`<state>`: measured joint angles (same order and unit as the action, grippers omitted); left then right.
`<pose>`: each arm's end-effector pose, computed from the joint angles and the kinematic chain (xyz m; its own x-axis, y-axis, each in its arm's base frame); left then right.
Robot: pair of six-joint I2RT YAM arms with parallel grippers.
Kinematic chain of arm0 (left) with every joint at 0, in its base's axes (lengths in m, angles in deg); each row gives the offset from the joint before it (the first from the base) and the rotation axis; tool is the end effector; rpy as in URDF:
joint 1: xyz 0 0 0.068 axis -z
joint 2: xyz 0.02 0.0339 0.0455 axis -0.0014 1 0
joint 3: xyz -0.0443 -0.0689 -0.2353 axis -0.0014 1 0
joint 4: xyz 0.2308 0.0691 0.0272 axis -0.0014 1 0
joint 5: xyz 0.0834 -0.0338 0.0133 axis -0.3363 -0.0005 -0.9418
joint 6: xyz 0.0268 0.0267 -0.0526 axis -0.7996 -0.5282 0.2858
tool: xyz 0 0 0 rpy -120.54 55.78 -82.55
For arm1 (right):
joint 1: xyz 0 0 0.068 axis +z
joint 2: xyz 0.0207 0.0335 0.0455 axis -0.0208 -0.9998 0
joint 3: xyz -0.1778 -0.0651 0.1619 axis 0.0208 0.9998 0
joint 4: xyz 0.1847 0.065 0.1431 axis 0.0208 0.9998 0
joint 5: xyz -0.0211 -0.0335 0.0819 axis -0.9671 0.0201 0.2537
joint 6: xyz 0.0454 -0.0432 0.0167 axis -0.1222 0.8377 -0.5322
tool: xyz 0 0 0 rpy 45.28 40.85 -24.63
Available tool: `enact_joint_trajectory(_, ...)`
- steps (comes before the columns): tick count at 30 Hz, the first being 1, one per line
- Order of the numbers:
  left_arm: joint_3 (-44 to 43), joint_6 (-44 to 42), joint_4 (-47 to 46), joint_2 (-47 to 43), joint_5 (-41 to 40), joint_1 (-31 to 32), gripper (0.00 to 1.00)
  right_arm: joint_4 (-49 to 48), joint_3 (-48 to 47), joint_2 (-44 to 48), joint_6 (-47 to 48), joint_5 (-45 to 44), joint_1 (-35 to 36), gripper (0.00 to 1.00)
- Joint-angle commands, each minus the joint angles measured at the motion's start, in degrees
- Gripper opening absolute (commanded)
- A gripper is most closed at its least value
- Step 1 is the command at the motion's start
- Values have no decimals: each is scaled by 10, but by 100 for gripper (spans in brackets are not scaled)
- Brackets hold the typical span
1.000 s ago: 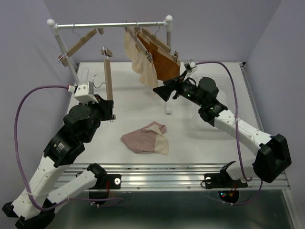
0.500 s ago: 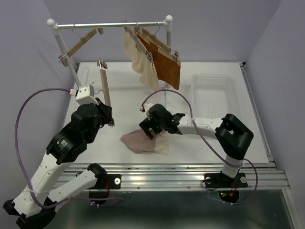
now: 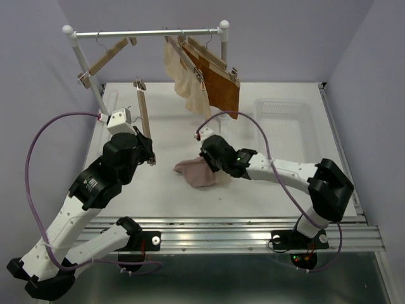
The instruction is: Remove the underwear clipped to the hanger
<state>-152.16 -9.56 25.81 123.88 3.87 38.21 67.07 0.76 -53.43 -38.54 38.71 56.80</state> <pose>0.1352 -0.0761 0.3799 -0.2991 -0.3514 -0.8872 0.0436 0.9237 -0.3806 0.2123 0.2827 0.1988 -0.4666 -0.5235 -0.7129 -0.6234 0.7664 -0.1547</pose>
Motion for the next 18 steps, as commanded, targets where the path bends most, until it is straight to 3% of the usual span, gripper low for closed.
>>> enact_joint_trajectory(1, -2, -19, -64, -3, -18, -2, 0, -31, -31, 115, -35, -149, -74, 1)
enact_joint_trajectory(6, -3, -26, -72, 3, -17, -2, 0, -59, -50, 201, -16, -227, -209, 1)
enact_joint_trajectory(10, -2, -29, -74, 18, -23, -5, 0, -82, -65, 242, 21, -265, -259, 1)
enact_joint_trajectory(16, -9, -42, -85, 39, -25, -15, 0, -88, -38, 245, 22, -252, -332, 1)
enact_joint_trajectory(17, -12, -43, -86, 45, -23, -18, 0, -89, -29, 244, 23, -245, -340, 6)
enact_joint_trajectory(18, -13, -47, -97, 48, -16, -22, 0, -89, -21, 241, 19, -231, -340, 17)
